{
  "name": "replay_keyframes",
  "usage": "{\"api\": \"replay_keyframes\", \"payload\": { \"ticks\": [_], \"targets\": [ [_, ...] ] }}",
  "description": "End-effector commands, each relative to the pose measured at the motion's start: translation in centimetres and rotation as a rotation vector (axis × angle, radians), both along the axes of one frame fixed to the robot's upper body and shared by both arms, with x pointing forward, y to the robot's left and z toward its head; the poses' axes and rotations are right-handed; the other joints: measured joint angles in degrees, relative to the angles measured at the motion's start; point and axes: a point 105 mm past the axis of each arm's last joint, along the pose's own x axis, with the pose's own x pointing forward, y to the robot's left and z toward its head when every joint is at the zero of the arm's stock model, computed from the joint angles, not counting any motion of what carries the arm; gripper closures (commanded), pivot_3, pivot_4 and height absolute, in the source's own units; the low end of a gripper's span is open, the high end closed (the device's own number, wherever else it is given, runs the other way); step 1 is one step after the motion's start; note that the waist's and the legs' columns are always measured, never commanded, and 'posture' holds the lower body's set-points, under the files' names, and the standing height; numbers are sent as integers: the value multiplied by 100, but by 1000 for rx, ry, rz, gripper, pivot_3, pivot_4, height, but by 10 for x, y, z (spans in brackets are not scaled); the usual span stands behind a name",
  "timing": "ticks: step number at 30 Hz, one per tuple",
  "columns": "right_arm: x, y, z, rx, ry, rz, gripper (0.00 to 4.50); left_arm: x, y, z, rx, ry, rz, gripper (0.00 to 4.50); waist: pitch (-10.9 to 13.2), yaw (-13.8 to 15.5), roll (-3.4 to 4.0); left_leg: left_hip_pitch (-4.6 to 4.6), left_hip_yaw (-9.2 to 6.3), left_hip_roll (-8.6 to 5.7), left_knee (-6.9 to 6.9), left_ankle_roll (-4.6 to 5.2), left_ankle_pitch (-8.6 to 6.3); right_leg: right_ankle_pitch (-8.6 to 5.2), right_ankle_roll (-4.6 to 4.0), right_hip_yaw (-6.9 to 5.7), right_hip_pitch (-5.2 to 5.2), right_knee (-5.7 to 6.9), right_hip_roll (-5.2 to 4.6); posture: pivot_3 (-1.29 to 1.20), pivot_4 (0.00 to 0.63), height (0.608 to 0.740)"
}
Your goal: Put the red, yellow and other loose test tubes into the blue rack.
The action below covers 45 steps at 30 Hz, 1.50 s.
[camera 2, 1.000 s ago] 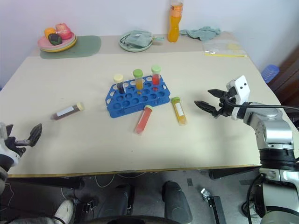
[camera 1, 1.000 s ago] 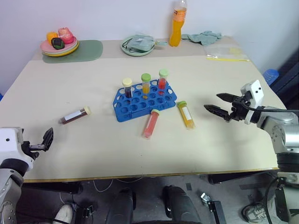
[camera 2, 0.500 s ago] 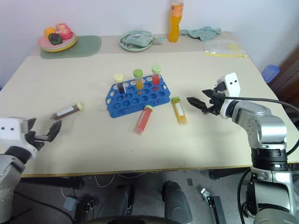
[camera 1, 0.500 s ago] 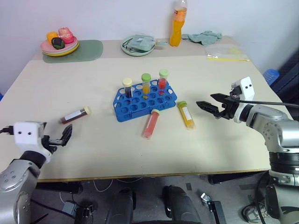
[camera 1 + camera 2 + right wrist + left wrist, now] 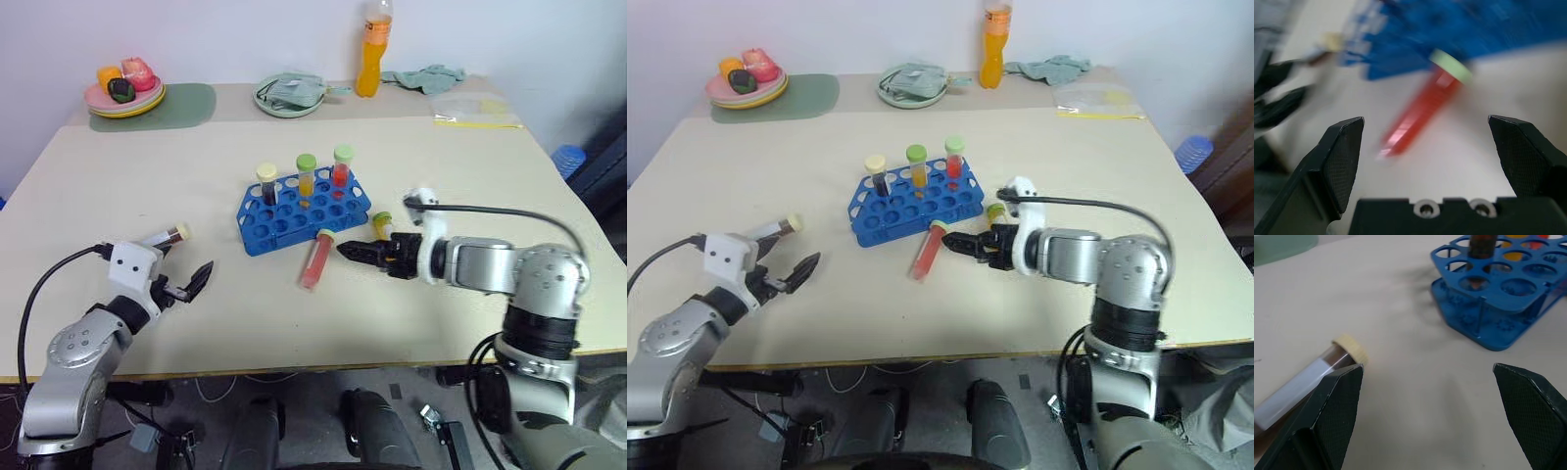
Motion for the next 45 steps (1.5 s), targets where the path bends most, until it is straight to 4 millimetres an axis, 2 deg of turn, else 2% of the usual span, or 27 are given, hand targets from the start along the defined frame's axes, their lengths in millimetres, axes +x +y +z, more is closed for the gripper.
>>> {"api": "replay_keyframes", "payload": {
  "ticks": [1, 6, 12, 20, 24, 25, 27, 31, 32, 38, 40, 43, 45],
  "targets": [
    [10, 10, 16, 21, 30, -125, 0, 1, -12, 6, 15, -45, -34, 131, 2, -14, 6, 0, -1, 1, -1, 0, 0, 0, 0, 0, -1, 1, 0, 0, 150, 740],
    [4, 45, 19, -25, 202, -200, 0, -4, -23, 3, -7, -47, -42, 131, 1, -123, 4, -1, -1, 5, -4, 1, 0, -1, 0, 0, -4, 2, 3, 0, 150, 740],
    [-2, 71, 8, -69, 302, -210, 0, -10, -31, 0, -29, -45, -38, 131, -1, -161, 9, 1, -5, 9, -9, 1, 0, -1, -1, 0, -6, 6, 12, 0, 150, 740],
    [1, 79, -5, -126, 367, -175, 0, -12, -33, 0, -38, -47, -35, 131, -2, -157, 11, 1, -5, 8, -8, 2, 0, -1, -2, -1, -6, 4, 13, 0, 150, 740],
    [3, 76, -12, -169, 390, -182, 0, -11, -34, 0, -39, -48, -39, 131, -5, -160, 12, 2, -4, 9, -8, 2, 0, -1, -2, 0, -6, 3, 13, 0, 150, 740],
    [3, 75, -13, -174, 392, -181, 542, -11, -34, 0, -40, -48, -39, 0, -5, -160, 11, 2, -5, 9, -9, 2, 0, -1, -2, -1, -6, 3, 13, 0, 150, 740],
    [4, 77, -13, -178, 389, -172, 1327, -10, -35, 0, -40, -50, -44, 0, -6, -164, 11, 2, -4, 9, -8, 2, 0, -1, -2, -1, -6, 3, 13, 0, 150, 740],
    [3, 84, -8, -148, 369, -144, 3380, -9, -35, 0, -40, -50, -47, 0, -4, -185, 16, 3, -4, 10, -9, 2, 0, -2, -3, 0, -6, 3, 16, 0, 150, 740],
    [1, 86, -6, -134, 361, -132, 3708, -9, -35, -1, -39, -49, -48, 0, -4, -189, 16, 3, -4, 10, -12, 2, 0, -2, -3, 0, -6, 3, 16, 0, 150, 740],
    [-6, 86, 4, -91, 262, -38, 3743, -9, -34, -1, -37, -49, -50, 0, -4, -163, 16, -1, -5, 10, -14, 2, 0, -2, -4, 0, -9, 0, 14, 0, 150, 740],
    [-15, 86, 24, -58, 114, 124, 3743, -9, -34, -1, -35, -51, -49, 0, -3, -134, 18, -2, -5, 10, -12, 2, 0, -2, -4, -1, -9, 0, 12, 0, 150, 740],
    [-42, 80, 65, -66, -167, 392, 3743, -10, -31, 1, -33, -54, -43, 0, 3, -125, 24, -9, -6, 6, -8, 4, -1, -3, -3, -3, -9, -10, 7, 0, 150, 740],
    [-51, 70, 89, -70, -348, 451, 3743, -10, -29, 0, -31, -53, -39, 0, 5, -134, 28, -12, -7, 7, -12, 5, -2, -4, -3, -5, -13, -12, 9, 0, 150, 740]
  ]
}}
